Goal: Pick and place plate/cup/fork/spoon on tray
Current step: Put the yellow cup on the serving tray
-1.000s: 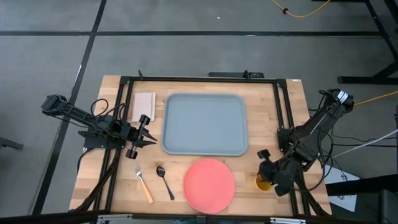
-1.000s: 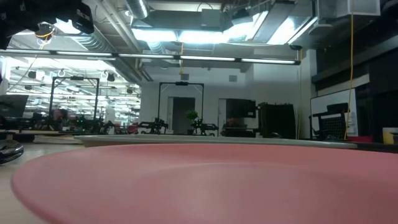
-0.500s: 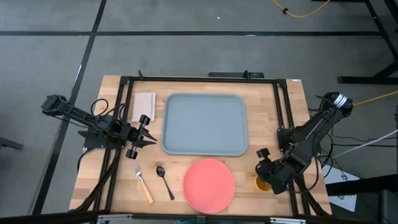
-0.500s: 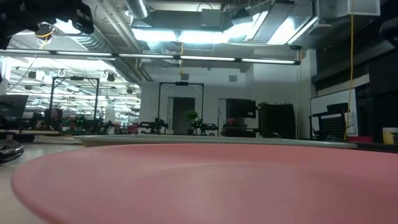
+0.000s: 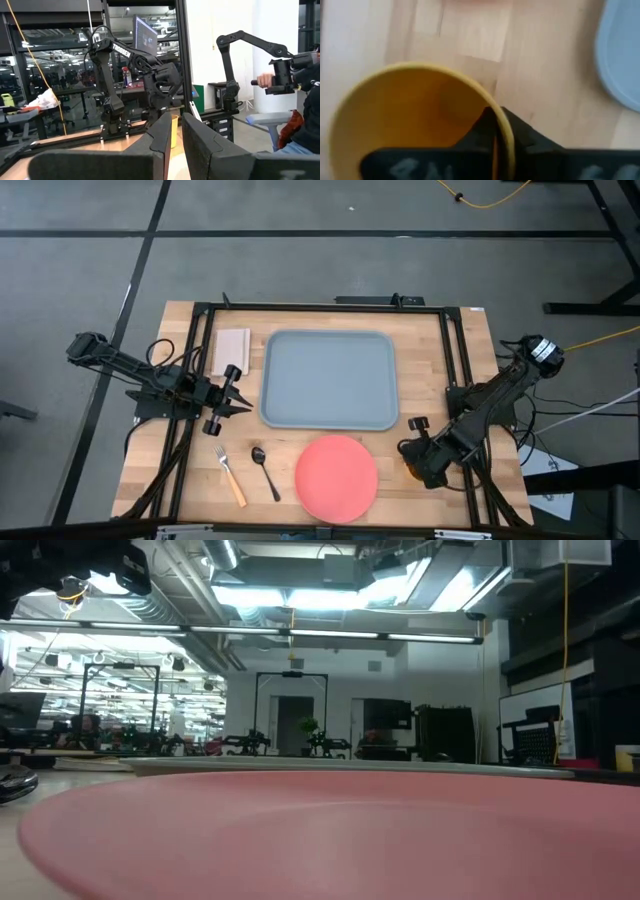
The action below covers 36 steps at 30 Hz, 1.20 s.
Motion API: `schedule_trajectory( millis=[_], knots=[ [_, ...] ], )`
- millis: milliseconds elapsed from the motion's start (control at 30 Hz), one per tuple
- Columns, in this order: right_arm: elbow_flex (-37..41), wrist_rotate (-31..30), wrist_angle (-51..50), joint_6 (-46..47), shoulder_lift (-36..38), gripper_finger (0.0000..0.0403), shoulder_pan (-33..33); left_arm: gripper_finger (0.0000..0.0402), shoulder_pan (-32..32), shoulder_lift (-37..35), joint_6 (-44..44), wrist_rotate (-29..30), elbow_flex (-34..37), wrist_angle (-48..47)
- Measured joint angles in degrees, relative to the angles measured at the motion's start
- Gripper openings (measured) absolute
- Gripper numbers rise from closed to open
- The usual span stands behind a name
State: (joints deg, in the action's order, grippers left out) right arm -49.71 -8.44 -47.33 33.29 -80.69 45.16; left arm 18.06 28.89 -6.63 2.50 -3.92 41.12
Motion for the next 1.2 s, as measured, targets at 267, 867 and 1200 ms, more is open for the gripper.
schedule_trajectory(
  millis=[267, 867, 1200],
  knots=[
    [-11.4, -2.5, -11.1, -11.0, 1.5, 0.0005, -2.9, 0.0039, 0.0, 0.0, 0.0, 0.0, 0.0, 0.0],
    [-20.6, -59.5, -11.4, -2.4, 1.9, 0.0002, -32.2, 0.0039, 0.0, 0.0, 0.0, 0.0, 0.0, -0.1],
    [-13.1, -15.8, 9.7, -15.4, -0.4, 0.0002, -62.0, 0.0039, 0.0, 0.0, -2.8, 0.0, 0.0, -0.1]
  ],
)
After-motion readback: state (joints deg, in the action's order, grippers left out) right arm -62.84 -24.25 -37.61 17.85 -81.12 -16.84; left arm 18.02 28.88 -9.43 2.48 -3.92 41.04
